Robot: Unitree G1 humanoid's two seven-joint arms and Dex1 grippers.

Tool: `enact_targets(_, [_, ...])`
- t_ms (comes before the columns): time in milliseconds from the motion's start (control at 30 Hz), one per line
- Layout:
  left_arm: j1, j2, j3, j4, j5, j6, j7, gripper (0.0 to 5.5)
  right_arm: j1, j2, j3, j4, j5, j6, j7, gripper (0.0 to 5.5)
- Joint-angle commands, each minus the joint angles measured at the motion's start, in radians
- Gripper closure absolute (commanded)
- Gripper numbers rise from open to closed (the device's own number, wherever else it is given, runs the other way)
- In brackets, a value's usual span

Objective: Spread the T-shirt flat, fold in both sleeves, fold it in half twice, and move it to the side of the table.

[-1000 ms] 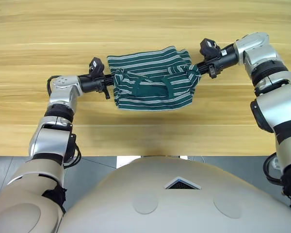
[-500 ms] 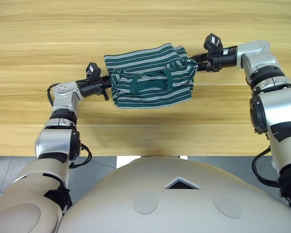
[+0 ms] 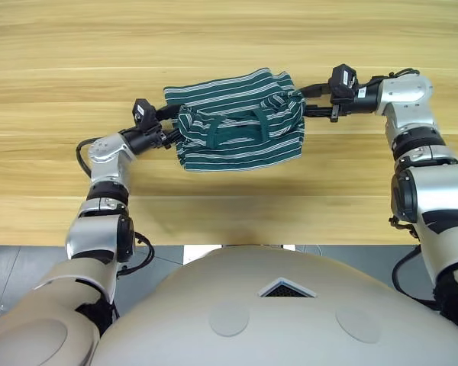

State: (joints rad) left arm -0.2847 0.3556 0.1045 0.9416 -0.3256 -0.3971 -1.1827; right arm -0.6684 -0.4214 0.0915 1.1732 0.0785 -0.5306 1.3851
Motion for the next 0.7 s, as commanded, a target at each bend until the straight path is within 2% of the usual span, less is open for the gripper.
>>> enact_targets(33, [0.096,0.002,0.048,-0.15,-0.065,0.011,-0.019,2.17,0.061,-0.025,-0.016,-0.113,-0.01,-0.103,-0.053,3.71])
enact_targets(233, [0.294,0.001,0.013,-0.407,0.004,-0.039,0.066,2.17,0.184,-0.08,0.084,-0.324,-0.217,-0.294,-0.253,3.71])
enact_targets(467, [0.387,0.004,0.018,-0.493,0.039,-0.097,0.181,2.17,0.228,-0.155,0.083,-0.459,-0.249,-0.325,-0.388,3.71])
enact_targets(700, [0.466,-0.053,-0.07,-0.732,0.231,-0.129,0.422,2.17,0.312,-0.212,0.136,-0.747,-0.352,-0.327,-0.476,3.71])
